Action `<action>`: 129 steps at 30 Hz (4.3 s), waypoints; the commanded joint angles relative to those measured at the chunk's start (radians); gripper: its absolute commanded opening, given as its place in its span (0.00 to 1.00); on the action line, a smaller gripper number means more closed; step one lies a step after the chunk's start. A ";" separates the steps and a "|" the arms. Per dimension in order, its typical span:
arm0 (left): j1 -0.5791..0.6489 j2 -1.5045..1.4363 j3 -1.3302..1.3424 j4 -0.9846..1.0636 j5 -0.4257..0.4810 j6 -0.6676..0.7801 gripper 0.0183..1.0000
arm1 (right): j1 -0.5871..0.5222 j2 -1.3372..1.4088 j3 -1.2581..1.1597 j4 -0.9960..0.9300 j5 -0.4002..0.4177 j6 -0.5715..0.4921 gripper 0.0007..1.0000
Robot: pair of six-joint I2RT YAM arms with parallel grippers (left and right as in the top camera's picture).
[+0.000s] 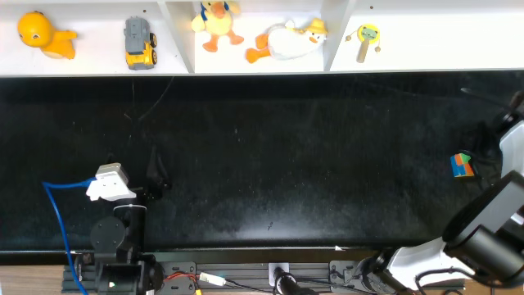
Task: Store Toys
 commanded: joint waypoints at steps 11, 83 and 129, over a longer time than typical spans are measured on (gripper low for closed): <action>0.005 -0.010 -0.003 0.000 0.010 -0.003 1.00 | -0.001 0.064 -0.004 0.010 -0.011 -0.008 0.97; 0.005 -0.010 -0.003 0.000 0.010 -0.003 1.00 | 0.163 -0.187 -0.363 1.371 -0.467 -0.739 0.04; 0.005 -0.010 -0.003 0.000 0.010 -0.003 1.00 | 0.244 0.238 -0.108 1.493 -0.572 -0.665 1.00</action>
